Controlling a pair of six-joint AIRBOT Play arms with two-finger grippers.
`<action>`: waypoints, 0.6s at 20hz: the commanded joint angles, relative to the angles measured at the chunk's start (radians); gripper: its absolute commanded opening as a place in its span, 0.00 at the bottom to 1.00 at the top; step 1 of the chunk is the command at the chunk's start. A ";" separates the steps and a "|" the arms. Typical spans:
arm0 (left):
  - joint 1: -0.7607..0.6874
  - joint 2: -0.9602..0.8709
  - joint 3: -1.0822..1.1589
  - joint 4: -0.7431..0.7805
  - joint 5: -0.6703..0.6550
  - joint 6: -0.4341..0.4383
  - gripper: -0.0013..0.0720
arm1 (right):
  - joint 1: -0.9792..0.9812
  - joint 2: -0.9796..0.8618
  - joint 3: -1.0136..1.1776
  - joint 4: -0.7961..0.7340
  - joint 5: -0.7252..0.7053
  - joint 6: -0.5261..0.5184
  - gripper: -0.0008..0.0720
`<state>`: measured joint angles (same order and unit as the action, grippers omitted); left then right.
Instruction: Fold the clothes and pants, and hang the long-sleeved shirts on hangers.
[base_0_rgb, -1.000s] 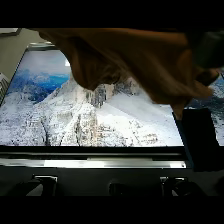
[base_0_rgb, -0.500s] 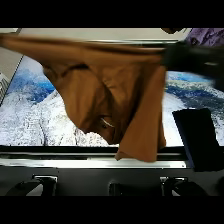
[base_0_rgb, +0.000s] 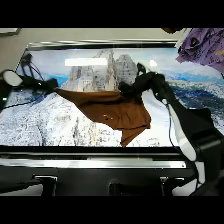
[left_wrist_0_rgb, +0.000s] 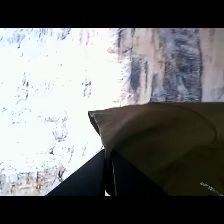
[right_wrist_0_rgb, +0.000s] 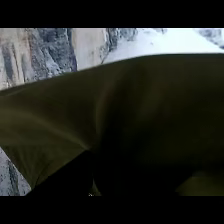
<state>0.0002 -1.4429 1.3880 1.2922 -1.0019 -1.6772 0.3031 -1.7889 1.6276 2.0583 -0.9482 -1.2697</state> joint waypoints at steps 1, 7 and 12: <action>0.000 -0.114 -0.026 -0.002 0.069 0.000 0.04 | 0.000 -0.086 0.002 0.100 0.004 0.001 0.27; 0.006 -0.115 -0.018 -0.001 0.059 0.000 0.04 | -0.103 0.075 0.004 0.099 -0.170 -0.106 0.74; 0.020 -0.113 0.005 -0.001 0.016 0.000 0.04 | -0.328 0.319 -0.137 -0.094 -0.415 -0.241 0.74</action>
<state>0.0128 -1.5551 1.3849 1.2907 -0.9653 -1.6775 0.0830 -1.5925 1.5833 2.0506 -1.2343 -1.4364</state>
